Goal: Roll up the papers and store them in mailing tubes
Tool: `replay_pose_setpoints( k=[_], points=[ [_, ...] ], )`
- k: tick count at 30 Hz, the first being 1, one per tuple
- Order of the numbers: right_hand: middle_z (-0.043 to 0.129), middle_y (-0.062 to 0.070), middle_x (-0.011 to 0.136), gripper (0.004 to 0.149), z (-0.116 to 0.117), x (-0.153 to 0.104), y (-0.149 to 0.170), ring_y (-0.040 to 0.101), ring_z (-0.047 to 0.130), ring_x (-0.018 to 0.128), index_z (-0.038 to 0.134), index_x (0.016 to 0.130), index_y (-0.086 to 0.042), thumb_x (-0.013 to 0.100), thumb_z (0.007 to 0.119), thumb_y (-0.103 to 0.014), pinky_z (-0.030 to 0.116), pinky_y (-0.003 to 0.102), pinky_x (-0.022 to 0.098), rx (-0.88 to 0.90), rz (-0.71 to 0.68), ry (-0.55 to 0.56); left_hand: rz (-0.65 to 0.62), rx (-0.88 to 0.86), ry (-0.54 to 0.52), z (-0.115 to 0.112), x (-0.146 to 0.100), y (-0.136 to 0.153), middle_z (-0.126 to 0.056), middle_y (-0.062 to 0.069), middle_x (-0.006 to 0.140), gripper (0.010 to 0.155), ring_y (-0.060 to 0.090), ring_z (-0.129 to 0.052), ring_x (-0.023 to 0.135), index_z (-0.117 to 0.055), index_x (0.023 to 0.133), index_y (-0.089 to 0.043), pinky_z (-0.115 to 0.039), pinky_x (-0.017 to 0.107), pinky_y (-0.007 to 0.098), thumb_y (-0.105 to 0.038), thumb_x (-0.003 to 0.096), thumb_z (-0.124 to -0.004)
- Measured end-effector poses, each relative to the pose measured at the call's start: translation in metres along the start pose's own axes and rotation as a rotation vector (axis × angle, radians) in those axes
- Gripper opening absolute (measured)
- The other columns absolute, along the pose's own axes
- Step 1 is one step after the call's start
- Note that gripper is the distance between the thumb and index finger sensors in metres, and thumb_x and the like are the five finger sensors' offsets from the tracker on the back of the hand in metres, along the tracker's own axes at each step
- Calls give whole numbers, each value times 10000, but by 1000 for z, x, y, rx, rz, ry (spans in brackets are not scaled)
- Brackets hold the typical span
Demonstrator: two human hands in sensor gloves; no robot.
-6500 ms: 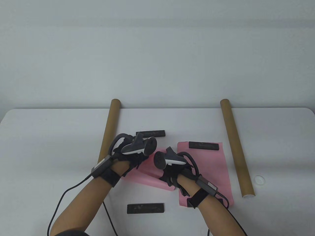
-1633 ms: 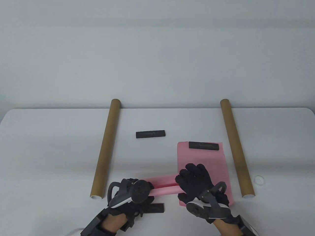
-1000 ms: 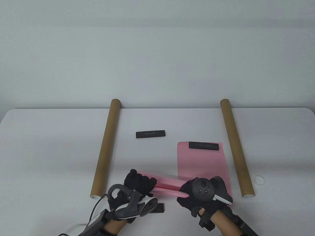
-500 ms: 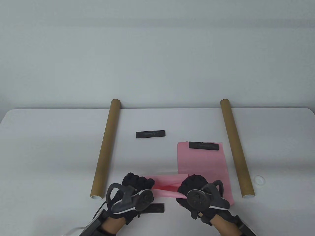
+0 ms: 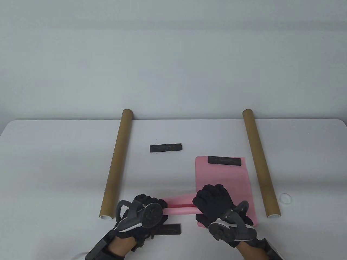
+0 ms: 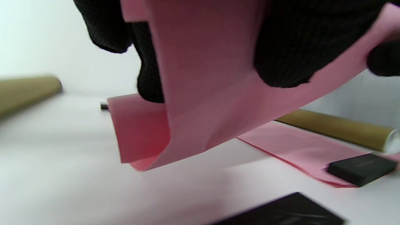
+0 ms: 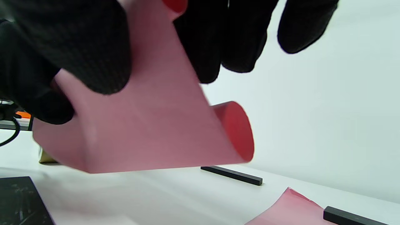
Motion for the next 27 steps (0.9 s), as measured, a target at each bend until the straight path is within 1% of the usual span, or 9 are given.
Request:
replay_pose_setpoints(
  k=[3, 7, 9, 11, 13, 15, 17, 23, 27],
  points=[
    [929, 87, 861, 478, -1, 0, 10, 427, 873, 877, 920, 789, -192, 429, 891, -505, 688, 687, 648, 68, 15, -35, 8, -10, -14, -1, -1, -3, -1019, -103, 594, 477, 115, -1063, 538, -854, 774, -344, -747, 669, 472, -558, 350, -897],
    [1007, 100, 738, 510, 4, -2, 22, 431, 953, 771, 988, 671, -165, 434, 822, -586, 714, 695, 612, 190, 59, -106, -87, 293, -139, 4, -8, -18, -915, -68, 810, 689, 164, -981, 747, -703, 931, -313, -679, 702, 506, -600, 334, -892],
    [1033, 101, 695, 543, 6, -1, 25, 430, 976, 738, 1013, 624, -160, 429, 796, -618, 724, 695, 601, 231, 74, -114, -119, 361, -184, 7, -9, -23, -928, -82, 773, 662, 145, -997, 710, -715, 914, -318, -691, 695, 499, -581, 336, -903],
    [1008, 122, 743, 596, 7, -2, 26, 449, 945, 774, 998, 673, -144, 419, 794, -644, 715, 703, 603, 234, 83, -121, -109, 330, -183, 8, -9, -23, -961, -101, 703, 593, 121, -1024, 645, -757, 871, -329, -711, 687, 488, -558, 345, -906],
    [887, 144, 903, 673, 5, -3, 22, 486, 843, 879, 891, 836, -138, 390, 859, -641, 678, 718, 625, 171, 58, -94, -87, 274, -155, 7, -7, -19, -993, -114, 633, 523, 104, -1051, 575, -809, 819, -340, -736, 674, 478, -548, 349, -904],
    [769, 160, 1015, 732, 2, -4, 15, 521, 731, 961, 782, 952, -137, 382, 921, -575, 625, 735, 651, 104, 5, -72, -59, 148, -98, 5, -5, -11, -1014, -124, 582, 480, 86, -1073, 521, -843, 780, -347, -764, 659, 473, -551, 349, -899],
    [764, 146, 1021, 684, 1, -4, 10, 510, 722, 976, 774, 959, -148, 394, 946, -492, 626, 726, 662, 76, -8, -52, -41, 35, -51, 2, -3, -4, -1024, -119, 555, 454, 92, -1077, 499, -865, 756, -345, -766, 657, 476, -547, 350, -900],
    [921, 100, 872, 483, 3, -2, 15, 443, 860, 893, 904, 813, -181, 419, 931, -459, 674, 702, 646, 92, 25, -74, -39, 69, -42, 0, -2, -6, -1021, -115, 567, 468, 99, -1070, 510, -861, 766, -345, -752, 668, 476, -556, 350, -894],
    [1010, 93, 742, 495, 5, -2, 22, 427, 952, 790, 984, 683, -176, 424, 859, -578, 696, 706, 622, 155, 47, -106, -116, 331, -146, 3, -8, -21, -908, -62, 820, 702, 172, -977, 757, -694, 942, -305, -669, 706, 517, -595, 335, -894]
  ],
)
Point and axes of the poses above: the tracker on the back of each hand, its own y axis roughly to the little-finger side, its own x axis roughly from the wrist to the fingertips, z = x × y, the point moved 2 cm from there along x, roughly from the wrist to the fingertips
